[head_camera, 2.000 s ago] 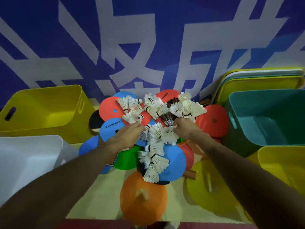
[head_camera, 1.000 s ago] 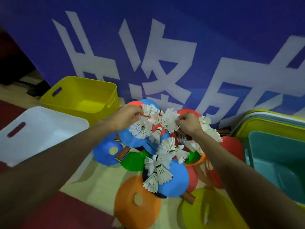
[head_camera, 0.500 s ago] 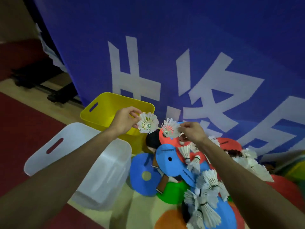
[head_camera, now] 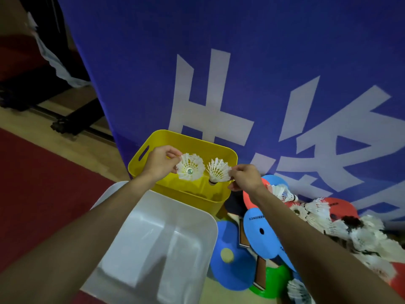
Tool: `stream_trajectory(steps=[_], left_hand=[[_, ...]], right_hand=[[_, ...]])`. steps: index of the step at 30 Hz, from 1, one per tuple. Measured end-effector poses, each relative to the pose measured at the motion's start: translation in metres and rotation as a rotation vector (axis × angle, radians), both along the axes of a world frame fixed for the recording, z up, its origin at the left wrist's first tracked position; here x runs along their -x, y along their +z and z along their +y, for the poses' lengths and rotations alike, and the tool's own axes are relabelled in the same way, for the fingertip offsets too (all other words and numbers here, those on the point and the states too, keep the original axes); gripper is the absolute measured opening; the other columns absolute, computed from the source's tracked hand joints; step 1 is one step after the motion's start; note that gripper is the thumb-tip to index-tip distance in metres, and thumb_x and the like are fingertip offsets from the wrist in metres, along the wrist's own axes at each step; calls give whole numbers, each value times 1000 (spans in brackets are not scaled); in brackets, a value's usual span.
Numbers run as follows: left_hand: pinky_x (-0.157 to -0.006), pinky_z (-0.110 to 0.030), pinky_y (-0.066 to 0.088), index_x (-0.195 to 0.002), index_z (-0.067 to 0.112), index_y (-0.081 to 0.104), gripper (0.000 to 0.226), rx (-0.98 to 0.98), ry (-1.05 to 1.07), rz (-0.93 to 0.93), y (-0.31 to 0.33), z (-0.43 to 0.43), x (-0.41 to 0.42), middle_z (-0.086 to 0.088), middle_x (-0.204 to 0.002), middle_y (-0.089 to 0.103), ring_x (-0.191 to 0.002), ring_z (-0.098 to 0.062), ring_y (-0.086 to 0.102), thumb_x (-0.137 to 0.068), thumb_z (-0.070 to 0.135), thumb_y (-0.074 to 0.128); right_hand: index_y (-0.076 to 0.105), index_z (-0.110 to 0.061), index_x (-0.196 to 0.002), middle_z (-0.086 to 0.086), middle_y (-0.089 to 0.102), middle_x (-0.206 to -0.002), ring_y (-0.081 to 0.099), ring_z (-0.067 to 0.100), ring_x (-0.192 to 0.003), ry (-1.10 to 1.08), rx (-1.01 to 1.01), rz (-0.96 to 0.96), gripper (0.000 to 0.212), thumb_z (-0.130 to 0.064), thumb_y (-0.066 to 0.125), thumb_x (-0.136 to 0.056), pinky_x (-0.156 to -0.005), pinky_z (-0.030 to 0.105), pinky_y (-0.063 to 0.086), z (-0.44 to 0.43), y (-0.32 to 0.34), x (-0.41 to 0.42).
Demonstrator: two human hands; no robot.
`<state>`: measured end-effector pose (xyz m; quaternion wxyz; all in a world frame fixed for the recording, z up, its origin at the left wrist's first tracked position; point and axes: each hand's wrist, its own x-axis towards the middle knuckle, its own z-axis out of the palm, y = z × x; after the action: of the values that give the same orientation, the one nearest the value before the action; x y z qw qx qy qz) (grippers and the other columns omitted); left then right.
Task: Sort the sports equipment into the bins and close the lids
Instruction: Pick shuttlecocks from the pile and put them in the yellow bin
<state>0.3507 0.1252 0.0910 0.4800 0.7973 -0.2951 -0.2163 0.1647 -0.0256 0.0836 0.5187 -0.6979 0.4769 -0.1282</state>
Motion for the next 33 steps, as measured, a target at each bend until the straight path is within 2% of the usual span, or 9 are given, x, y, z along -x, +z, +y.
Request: stream_trajectory(steps=[3,6,11,14,17,20,23,28,33], left_hand=[[-58,-27,59,-90,13,64,6,-14,7,41,-10,2,-9,-2,-83,61,-64,-15,65,-87,8,63],[-67,-36,60,-93,12,63,6,-11,33,98,-21,3,-11,-7,-89,60,-65,-17,65,-89,8,62],[-83,-42,54,-102,14,62,12,-1,55,163,-27,7,-1,-11,-106,66,-84,-22,68,-94,18,54],[-84,-40,53,-106,14,63,17,-14,46,169,-22,8,13,-9,-112,65,-91,-20,67,-95,23,52],[-77,-28,47,-108,15,65,22,-35,43,128,-14,5,34,-2,-112,63,-97,-18,62,-95,25,52],[-86,-29,40,-104,18,68,22,-53,47,47,0,-2,58,3,-110,62,-104,-14,54,-94,27,51],[-86,-27,39,-105,13,69,24,-28,21,-1,17,-14,87,2,-108,63,-103,-14,53,-94,24,52],[-84,-24,42,-101,15,68,17,-55,-132,-78,30,-55,160,2,-103,63,-97,-13,56,-93,21,54],[-88,-28,46,-83,21,66,8,-63,-285,-44,20,-90,227,2,-96,67,-94,-13,60,-87,18,60]], right_hand=[[62,-12,-88,8,67,-78,62,17,-52,-17,-2,21,11,-14,54,-95,-54,26,56,4,-10,-10],[62,-10,-96,6,69,-78,62,17,-53,5,-23,29,10,-13,53,-94,-53,25,54,5,-13,-17],[63,-9,-99,9,71,-89,64,18,-61,80,-84,21,13,-15,53,-95,-58,28,54,5,-18,-13],[62,-5,-105,10,70,-93,63,18,-62,123,-102,4,16,-15,53,-96,-59,28,56,5,-16,0],[61,-2,-110,12,67,-95,62,15,-60,137,-101,-20,19,-13,51,-97,-55,24,55,1,-8,17],[57,-1,-113,13,65,-93,60,17,-60,147,-117,-52,21,-11,48,-98,-52,21,54,-8,3,42],[58,-1,-112,8,65,-85,61,18,-61,157,-90,-39,19,-6,49,-95,-52,23,52,-21,14,76],[63,-2,-104,12,65,-89,61,19,-62,129,-41,-13,16,-6,51,-93,-58,29,52,-48,22,144],[65,-2,-102,10,66,-91,63,18,-66,49,-4,21,17,-6,51,-94,-64,29,53,-78,21,217]])
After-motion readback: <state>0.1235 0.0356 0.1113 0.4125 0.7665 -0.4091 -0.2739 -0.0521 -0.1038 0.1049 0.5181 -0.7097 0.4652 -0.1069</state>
